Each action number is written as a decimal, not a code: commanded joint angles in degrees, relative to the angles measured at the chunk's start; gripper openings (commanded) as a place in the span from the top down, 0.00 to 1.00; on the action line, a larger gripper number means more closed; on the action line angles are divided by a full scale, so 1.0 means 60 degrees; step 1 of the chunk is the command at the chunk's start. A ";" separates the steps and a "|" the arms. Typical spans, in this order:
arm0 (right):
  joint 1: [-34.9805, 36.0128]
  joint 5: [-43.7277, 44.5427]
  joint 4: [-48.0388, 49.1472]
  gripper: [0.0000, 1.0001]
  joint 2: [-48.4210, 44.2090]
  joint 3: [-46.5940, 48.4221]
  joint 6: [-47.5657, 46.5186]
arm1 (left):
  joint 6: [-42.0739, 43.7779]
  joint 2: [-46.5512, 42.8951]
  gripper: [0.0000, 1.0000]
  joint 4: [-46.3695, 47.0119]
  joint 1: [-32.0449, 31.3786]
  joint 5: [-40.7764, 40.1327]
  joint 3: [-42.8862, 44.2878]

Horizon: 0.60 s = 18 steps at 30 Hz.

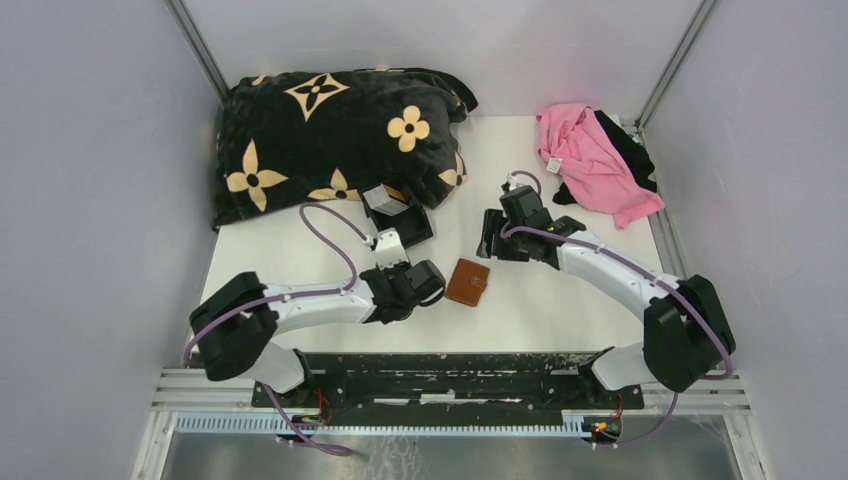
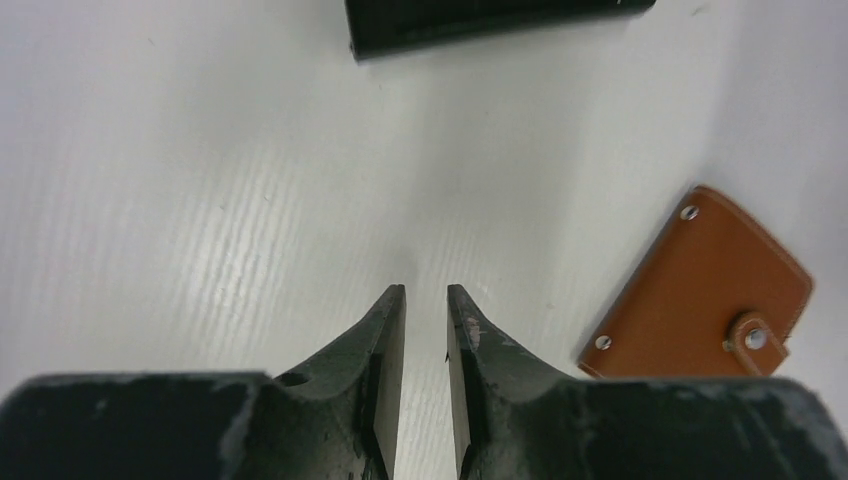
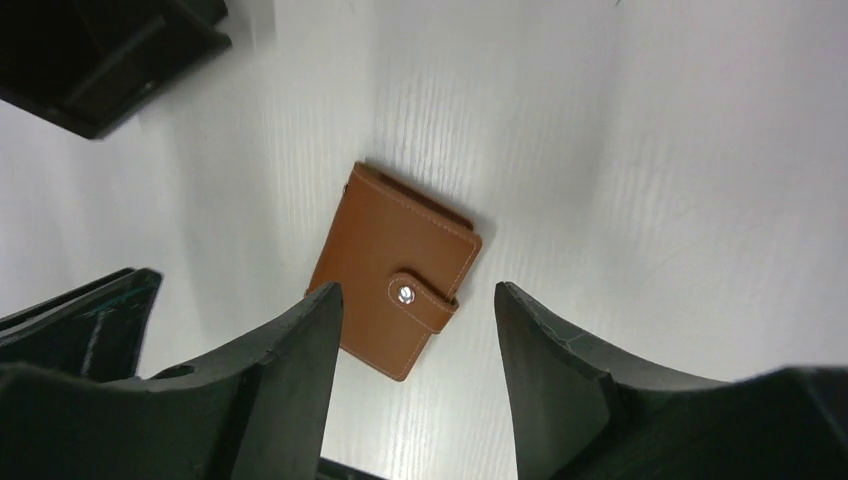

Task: Put the credit cards into the card holder
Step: Close the card holder at the center of the board, then reset both arms

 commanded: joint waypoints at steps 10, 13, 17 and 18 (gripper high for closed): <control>-0.0056 0.5375 -0.1307 0.14 -0.2604 -0.0113 -0.1197 | 0.5609 -0.4276 0.36 0.2106 0.1610 -0.0747 -0.1306; -0.0061 0.6379 -0.1843 0.06 -0.3025 -0.0224 -0.0915 | 0.6263 -0.4611 0.29 0.2524 0.1953 -0.0487 -0.1562; -0.0050 0.7127 -0.2584 0.00 -0.3298 -0.0194 -0.0454 | 0.6886 -0.4462 0.27 0.2662 0.2307 -0.0278 -0.1524; -0.0055 0.7251 -0.2698 0.00 -0.3346 -0.0184 -0.0298 | 0.6970 -0.4452 0.26 0.2719 0.2369 -0.0251 -0.1523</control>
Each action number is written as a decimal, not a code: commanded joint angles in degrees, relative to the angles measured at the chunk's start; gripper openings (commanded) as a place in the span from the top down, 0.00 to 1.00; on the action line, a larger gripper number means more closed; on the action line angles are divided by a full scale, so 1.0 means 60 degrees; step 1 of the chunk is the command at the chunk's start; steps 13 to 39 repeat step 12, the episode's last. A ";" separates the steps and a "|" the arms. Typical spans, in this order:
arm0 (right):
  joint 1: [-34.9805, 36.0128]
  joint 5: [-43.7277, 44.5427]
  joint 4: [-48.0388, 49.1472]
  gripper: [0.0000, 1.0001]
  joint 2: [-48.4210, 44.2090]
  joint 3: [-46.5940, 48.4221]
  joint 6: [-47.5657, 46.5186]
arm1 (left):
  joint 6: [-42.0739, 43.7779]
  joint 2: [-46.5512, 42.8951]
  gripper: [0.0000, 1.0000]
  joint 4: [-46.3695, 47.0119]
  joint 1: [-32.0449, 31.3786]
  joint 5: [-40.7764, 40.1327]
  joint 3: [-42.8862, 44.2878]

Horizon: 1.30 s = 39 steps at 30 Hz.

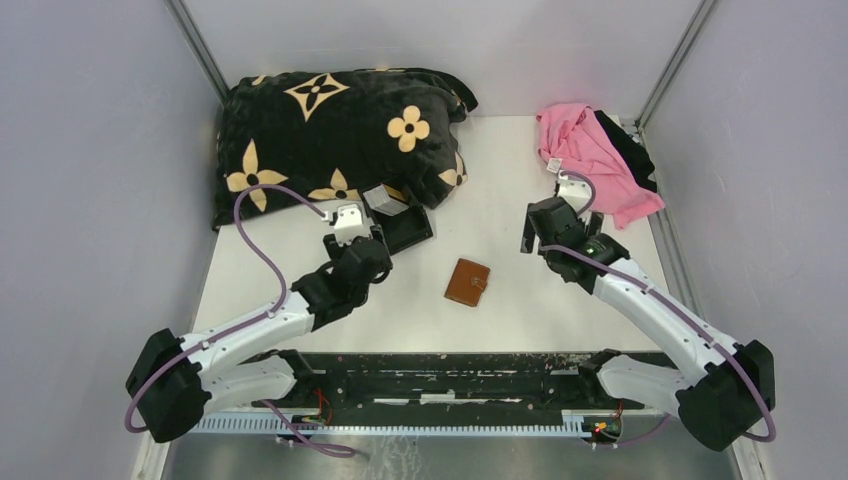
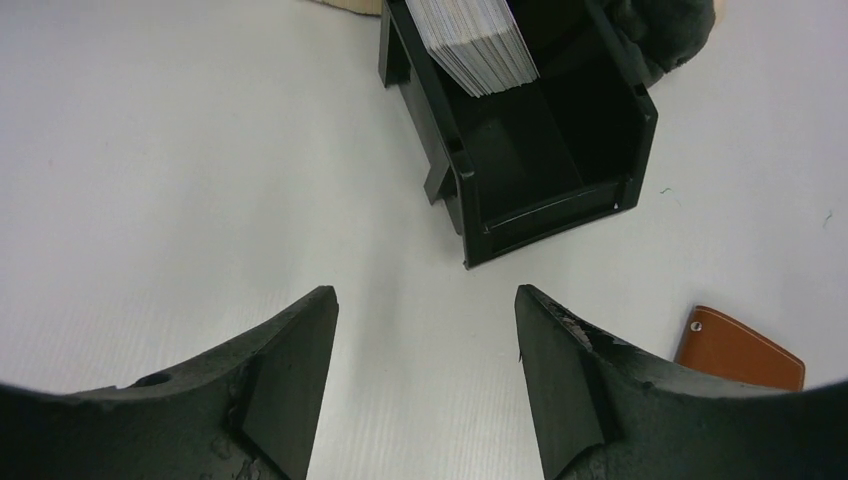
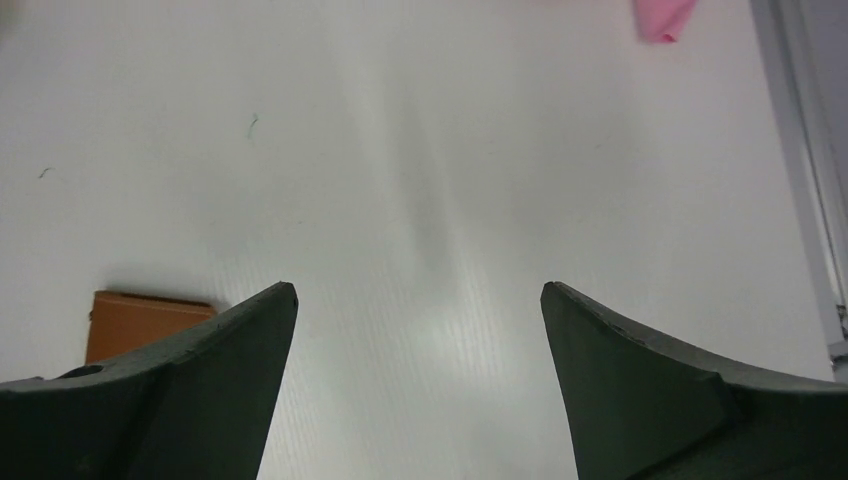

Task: Put the credit cards into the card holder
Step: Reset both arms

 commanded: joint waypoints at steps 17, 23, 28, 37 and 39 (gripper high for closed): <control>-0.0043 0.1761 -0.0556 0.00 -0.0671 -0.0124 0.0152 | 0.1624 -0.0106 0.24 0.1365 0.0745 0.0479 -0.0275; -0.0043 0.1761 -0.0556 0.00 -0.0671 -0.0124 0.0152 | 0.1624 -0.0106 0.24 0.1365 0.0745 0.0479 -0.0275; -0.0043 0.1761 -0.0556 0.00 -0.0671 -0.0124 0.0152 | 0.1624 -0.0106 0.24 0.1365 0.0745 0.0479 -0.0275; -0.0043 0.1761 -0.0556 0.00 -0.0671 -0.0124 0.0152 | 0.1624 -0.0106 0.24 0.1365 0.0745 0.0479 -0.0275; -0.0043 0.1761 -0.0556 0.00 -0.0671 -0.0124 0.0152 | 0.1624 -0.0106 0.24 0.1365 0.0745 0.0479 -0.0275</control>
